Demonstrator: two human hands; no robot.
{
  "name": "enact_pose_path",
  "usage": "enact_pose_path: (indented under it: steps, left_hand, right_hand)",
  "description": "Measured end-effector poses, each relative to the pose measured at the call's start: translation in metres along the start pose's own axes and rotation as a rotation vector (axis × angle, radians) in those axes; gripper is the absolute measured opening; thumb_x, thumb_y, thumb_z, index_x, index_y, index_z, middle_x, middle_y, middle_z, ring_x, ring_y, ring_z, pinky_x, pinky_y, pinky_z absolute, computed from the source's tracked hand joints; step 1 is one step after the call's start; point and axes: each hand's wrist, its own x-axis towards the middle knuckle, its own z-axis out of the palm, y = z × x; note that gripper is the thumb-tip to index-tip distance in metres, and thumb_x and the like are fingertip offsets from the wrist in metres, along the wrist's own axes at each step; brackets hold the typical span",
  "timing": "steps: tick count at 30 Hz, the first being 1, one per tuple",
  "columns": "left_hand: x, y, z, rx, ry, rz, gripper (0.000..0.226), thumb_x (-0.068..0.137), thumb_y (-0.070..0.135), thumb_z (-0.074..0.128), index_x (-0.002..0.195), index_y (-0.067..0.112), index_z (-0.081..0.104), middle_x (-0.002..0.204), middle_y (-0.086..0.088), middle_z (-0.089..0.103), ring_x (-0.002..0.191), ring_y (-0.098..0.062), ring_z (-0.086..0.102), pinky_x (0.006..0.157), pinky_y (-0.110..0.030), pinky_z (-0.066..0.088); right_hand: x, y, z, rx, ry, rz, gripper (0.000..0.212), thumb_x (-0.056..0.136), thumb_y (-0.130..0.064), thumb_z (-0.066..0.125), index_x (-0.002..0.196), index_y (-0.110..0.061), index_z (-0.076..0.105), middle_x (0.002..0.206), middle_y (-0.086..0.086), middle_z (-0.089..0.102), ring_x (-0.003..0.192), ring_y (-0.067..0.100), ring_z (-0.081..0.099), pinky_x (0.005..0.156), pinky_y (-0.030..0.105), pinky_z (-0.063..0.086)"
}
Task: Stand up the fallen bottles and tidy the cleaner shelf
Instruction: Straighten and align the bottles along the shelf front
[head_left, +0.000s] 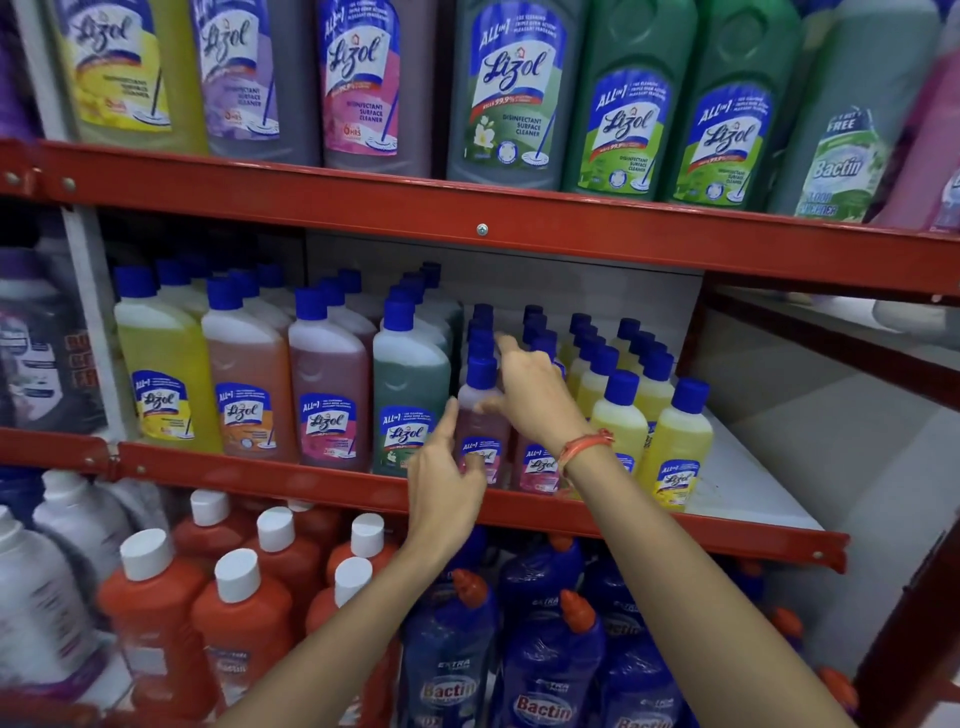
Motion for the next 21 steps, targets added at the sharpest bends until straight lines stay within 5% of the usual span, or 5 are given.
enact_pose_path:
  steps: [3, 8, 13, 17, 21]
  left_hand:
    - [0.001, -0.002, 0.001, 0.072, -0.032, 0.011, 0.071, 0.08, 0.001, 0.053, 0.145, 0.02, 0.03, 0.128, -0.012, 0.061, 0.108, -0.022, 0.061, 0.093, -0.039, 0.05]
    - [0.004, -0.004, 0.002, 0.06, -0.03, 0.006, 0.07, 0.08, 0.0, 0.052, 0.144, 0.019, 0.031, 0.128, -0.013, 0.061, 0.111, -0.023, 0.061, 0.096, -0.039, 0.05]
    - [0.0, -0.006, -0.012, -0.057, 0.021, 0.031, 0.063, 0.08, -0.006, 0.049, 0.139, 0.017, 0.042, 0.134, -0.002, 0.058, 0.118, -0.002, 0.053, 0.093, -0.006, 0.041]
    - [-0.002, -0.026, -0.046, -0.176, 0.189, 0.063, 0.054, 0.081, -0.009, 0.046, 0.128, 0.017, 0.054, 0.127, -0.003, 0.063, 0.114, -0.004, 0.059, 0.101, -0.027, 0.047]
    - [0.005, -0.052, -0.076, -0.107, 0.132, -0.033, 0.057, 0.083, -0.008, 0.045, 0.135, 0.015, 0.046, 0.135, -0.003, 0.056, 0.117, -0.007, 0.053, 0.1, -0.024, 0.042]
  right_hand:
    - [0.002, 0.0, 0.001, -0.028, -0.005, -0.006, 0.095, 0.076, -0.016, 0.08, 0.149, -0.005, 0.021, 0.113, 0.024, 0.065, 0.107, 0.041, 0.061, 0.087, 0.045, 0.05]
    - [0.002, 0.001, 0.0, -0.001, 0.01, -0.022, 0.087, 0.077, -0.014, 0.078, 0.145, -0.006, 0.024, 0.107, 0.023, 0.067, 0.101, 0.04, 0.063, 0.084, 0.045, 0.051]
    - [-0.009, -0.009, 0.0, -0.004, 0.115, -0.023, 0.081, 0.081, -0.02, 0.076, 0.146, -0.008, 0.029, 0.11, 0.019, 0.068, 0.105, 0.037, 0.064, 0.09, 0.046, 0.052]
    - [-0.035, -0.029, 0.025, 0.252, 0.388, -0.042, 0.042, 0.088, -0.022, 0.067, 0.128, -0.014, 0.058, 0.125, 0.004, 0.067, 0.115, 0.022, 0.062, 0.098, 0.031, 0.047]
    - [-0.055, -0.049, 0.076, 0.464, 0.465, 0.066, 0.034, 0.089, -0.014, 0.061, 0.124, -0.014, 0.063, 0.128, 0.0, 0.065, 0.101, 0.028, 0.069, 0.098, 0.031, 0.049]
